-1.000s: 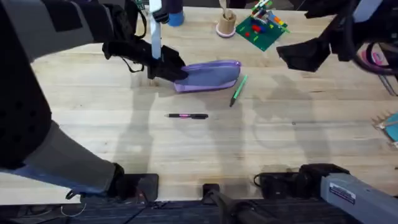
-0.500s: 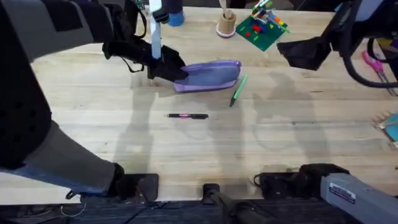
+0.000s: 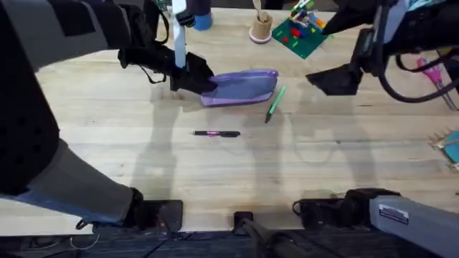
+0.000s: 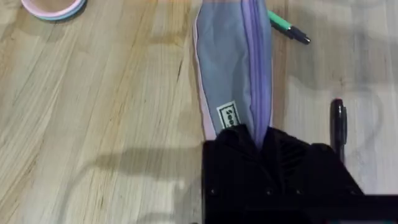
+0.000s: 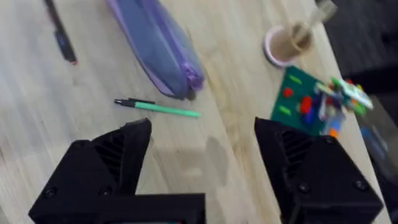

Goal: Unzip the bag, pick up the pens from the table one at a time and place them inside, then zip the bag closed.

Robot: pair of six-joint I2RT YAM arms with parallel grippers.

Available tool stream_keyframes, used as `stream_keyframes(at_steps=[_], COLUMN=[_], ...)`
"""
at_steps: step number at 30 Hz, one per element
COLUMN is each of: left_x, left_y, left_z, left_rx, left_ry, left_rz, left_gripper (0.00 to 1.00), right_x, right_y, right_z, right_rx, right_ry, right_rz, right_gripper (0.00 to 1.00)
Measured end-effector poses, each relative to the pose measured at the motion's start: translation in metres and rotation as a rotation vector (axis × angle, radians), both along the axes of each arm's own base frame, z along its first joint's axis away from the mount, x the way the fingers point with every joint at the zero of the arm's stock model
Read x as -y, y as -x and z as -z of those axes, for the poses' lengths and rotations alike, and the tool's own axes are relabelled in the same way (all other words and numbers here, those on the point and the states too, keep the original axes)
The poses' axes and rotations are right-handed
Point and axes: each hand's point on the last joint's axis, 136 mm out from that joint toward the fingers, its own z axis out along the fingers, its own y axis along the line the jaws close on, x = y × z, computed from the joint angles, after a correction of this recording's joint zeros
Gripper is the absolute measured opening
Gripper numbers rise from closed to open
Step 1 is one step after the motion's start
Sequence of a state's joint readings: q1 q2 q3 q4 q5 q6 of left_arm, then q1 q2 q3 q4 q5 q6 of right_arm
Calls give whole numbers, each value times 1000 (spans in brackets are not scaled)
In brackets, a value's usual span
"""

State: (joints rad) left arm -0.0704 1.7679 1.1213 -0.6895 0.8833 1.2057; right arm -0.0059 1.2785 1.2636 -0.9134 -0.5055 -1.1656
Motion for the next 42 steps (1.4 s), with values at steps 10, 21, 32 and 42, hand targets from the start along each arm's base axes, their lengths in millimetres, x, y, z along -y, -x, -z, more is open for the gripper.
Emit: stream_keyframes(at_steps=[10,21,32,42], left_x=[0,0,0,0], left_y=[0,0,0,0], left_z=[0,0,0,0], left_rx=[0,0,0,0], left_ry=[0,0,0,0], left_rz=[0,0,0,0], left_gripper=[43,43,43,43], right_x=[-16,-18,-17,-13], right_y=[-8,-9,-9,-16], right_z=[26,28,28,41], right_rx=[-53,-51,-50,-76], right_ry=[-47,-54,-53,-25], right_rz=[-143,-163,-163,-148], right_gripper=[995,995,995,995])
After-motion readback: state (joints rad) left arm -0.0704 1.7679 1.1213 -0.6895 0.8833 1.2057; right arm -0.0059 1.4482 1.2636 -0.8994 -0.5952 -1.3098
